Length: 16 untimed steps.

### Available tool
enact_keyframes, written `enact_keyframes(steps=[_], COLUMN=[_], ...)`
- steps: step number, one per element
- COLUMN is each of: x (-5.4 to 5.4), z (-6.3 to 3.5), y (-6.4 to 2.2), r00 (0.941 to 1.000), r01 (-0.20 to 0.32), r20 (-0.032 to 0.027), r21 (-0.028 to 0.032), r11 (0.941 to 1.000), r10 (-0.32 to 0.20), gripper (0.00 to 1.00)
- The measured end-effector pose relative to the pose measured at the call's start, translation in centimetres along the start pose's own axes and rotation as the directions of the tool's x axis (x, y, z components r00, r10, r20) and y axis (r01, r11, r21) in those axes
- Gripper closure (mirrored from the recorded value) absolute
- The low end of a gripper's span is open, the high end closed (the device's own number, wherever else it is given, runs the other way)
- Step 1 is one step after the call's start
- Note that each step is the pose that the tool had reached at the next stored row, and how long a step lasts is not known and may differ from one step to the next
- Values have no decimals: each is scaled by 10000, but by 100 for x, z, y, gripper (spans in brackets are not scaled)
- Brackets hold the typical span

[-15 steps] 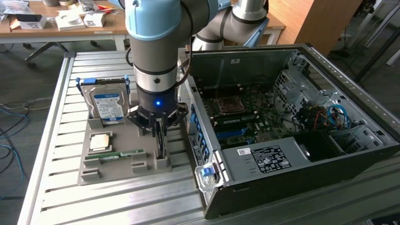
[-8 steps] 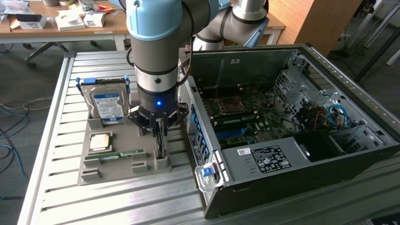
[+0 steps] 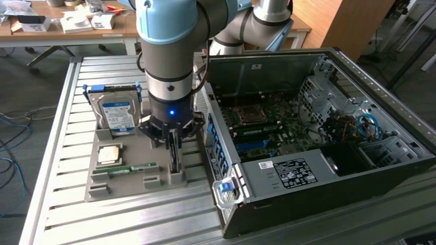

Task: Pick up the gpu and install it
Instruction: 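Pick up the gpu and move the gpu toward the slot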

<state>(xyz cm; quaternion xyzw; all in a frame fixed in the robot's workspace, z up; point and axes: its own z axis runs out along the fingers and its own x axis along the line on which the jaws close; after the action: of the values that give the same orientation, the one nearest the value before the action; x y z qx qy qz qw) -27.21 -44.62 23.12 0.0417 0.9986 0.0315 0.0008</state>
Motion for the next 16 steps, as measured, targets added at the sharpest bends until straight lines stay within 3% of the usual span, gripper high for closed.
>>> enact_keyframes(steps=[13,16], x=[2,2], z=[0,0], y=[0,0], r00=[10000,10000], r01=[-3,-3], r20=[1,0], r21=[-1,0], r11=[10000,10000], r10=[3,3], gripper=[65,73])
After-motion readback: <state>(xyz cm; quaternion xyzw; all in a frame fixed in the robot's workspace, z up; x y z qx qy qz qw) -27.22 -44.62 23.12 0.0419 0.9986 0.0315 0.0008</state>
